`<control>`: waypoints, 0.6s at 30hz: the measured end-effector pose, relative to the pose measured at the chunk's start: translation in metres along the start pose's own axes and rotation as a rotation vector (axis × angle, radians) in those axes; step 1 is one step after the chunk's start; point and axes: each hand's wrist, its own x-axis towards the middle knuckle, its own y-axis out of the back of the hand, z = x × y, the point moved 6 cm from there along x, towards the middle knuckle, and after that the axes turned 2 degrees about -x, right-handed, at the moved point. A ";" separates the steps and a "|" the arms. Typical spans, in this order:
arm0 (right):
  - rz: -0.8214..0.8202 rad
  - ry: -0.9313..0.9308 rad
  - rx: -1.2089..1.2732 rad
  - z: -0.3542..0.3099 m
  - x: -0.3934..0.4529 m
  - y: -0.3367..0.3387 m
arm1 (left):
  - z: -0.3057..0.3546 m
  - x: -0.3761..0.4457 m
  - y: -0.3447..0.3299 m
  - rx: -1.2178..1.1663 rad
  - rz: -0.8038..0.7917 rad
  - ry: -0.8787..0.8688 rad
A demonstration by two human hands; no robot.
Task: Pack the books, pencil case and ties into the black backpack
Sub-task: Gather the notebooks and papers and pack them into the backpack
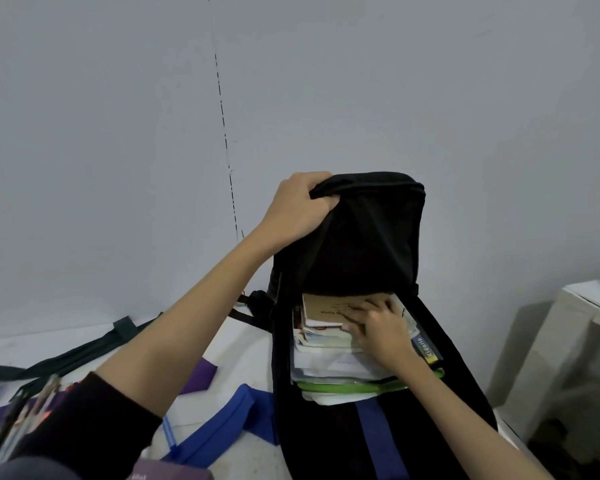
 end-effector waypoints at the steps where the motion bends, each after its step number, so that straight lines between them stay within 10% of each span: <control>1: -0.045 -0.028 0.010 0.005 0.002 -0.006 | 0.001 0.000 0.000 -0.006 -0.001 -0.008; 9: -0.337 -0.211 0.114 0.014 0.032 -0.023 | 0.006 0.009 0.000 -0.024 -0.013 -0.063; 18: -0.153 -0.133 0.146 -0.018 0.022 -0.011 | 0.006 0.009 -0.007 -0.074 -0.011 -0.065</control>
